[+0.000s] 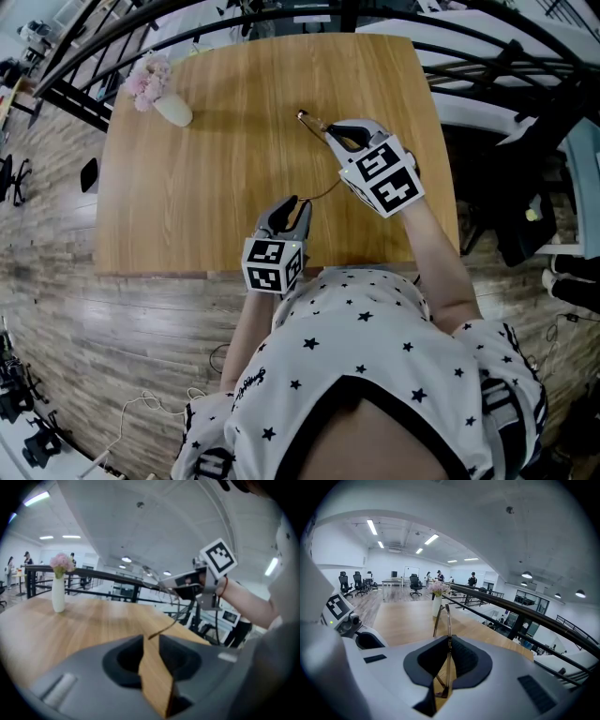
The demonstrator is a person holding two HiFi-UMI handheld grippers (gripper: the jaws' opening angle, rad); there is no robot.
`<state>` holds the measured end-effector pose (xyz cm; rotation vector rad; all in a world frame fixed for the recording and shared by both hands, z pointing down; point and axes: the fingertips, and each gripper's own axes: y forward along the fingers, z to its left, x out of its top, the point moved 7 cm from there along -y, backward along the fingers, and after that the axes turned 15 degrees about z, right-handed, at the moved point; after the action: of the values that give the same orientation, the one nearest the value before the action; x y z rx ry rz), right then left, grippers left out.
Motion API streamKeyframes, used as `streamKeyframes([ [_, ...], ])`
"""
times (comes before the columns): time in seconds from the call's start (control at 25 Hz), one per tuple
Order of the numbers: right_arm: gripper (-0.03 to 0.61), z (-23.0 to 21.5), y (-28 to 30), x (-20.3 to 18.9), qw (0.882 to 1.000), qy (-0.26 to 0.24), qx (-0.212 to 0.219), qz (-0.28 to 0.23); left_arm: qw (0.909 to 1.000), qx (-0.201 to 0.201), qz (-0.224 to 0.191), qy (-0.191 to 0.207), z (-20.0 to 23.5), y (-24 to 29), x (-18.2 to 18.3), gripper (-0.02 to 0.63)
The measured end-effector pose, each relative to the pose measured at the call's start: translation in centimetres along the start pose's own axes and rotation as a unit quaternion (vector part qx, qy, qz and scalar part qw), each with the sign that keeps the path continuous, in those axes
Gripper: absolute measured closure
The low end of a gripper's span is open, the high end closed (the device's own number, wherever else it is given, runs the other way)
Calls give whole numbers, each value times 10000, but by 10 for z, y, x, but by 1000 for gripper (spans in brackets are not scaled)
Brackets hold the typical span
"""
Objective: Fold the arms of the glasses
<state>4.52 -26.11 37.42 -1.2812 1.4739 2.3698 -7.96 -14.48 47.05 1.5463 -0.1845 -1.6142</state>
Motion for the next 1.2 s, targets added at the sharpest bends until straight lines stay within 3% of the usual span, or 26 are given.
streamKeyframes([
  [1.2, 558, 17, 8, -27, 9992, -35, 321, 254, 9970, 427, -348, -551, 14, -9, 19, 555],
])
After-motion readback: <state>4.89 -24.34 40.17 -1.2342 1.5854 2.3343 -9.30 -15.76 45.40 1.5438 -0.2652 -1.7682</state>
